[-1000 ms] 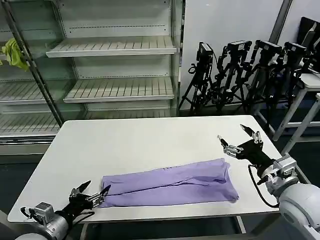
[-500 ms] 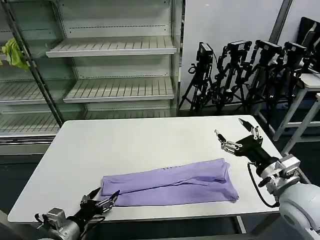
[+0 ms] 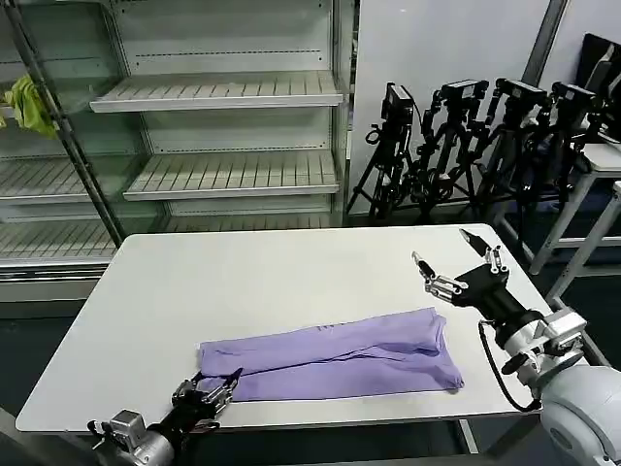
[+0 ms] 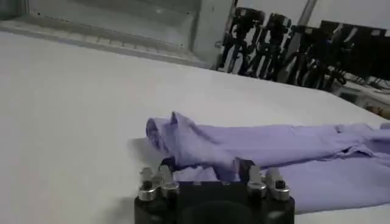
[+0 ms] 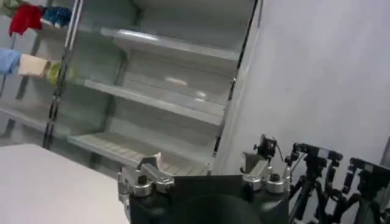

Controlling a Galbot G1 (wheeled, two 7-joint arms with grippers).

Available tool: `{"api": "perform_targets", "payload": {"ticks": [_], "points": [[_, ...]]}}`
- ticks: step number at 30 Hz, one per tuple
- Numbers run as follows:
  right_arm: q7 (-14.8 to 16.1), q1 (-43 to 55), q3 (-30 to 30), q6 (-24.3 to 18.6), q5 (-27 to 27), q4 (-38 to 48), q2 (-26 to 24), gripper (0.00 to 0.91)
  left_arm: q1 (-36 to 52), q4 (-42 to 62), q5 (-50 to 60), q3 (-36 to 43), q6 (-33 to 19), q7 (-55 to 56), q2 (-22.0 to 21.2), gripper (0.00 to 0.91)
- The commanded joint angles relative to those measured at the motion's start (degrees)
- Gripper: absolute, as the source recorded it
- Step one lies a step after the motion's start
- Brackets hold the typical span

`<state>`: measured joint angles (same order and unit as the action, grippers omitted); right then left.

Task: Fold and organize the clothes.

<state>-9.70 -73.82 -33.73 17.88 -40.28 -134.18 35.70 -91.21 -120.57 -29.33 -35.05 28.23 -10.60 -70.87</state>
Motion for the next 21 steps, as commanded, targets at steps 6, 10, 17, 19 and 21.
{"api": "perform_targets", "payload": {"ticks": [6,10,17,19,21], "points": [[-0.1,-0.5,0.1,0.1,0.3,-1.1,0.6,0.907,0.0,0.4,0.9,0.5,-0.3,-0.2,-0.1,0.111],[-0.1,-0.3,0.6,0.0,0.6,-1.0,1.2,0.907,0.2,0.4,0.5,-0.6,-0.5,-0.1,0.5,0.111],[0.0,0.8,1.7,-0.1,0.9,-0.3,2.0,0.907,1.6,1.1,-2.2,-4.0,0.0,0.3,3.7,0.111],[0.1,1.0,1.9,-0.1,0.9,-0.1,1.9,0.907,2.0,1.6,-2.9,-5.0,0.1,0.5,5.1,0.121],[0.1,1.4,1.9,-0.2,0.9,0.1,1.9,0.907,2.6,2.6,-4.0,-6.9,0.3,0.7,7.5,0.121]]}}
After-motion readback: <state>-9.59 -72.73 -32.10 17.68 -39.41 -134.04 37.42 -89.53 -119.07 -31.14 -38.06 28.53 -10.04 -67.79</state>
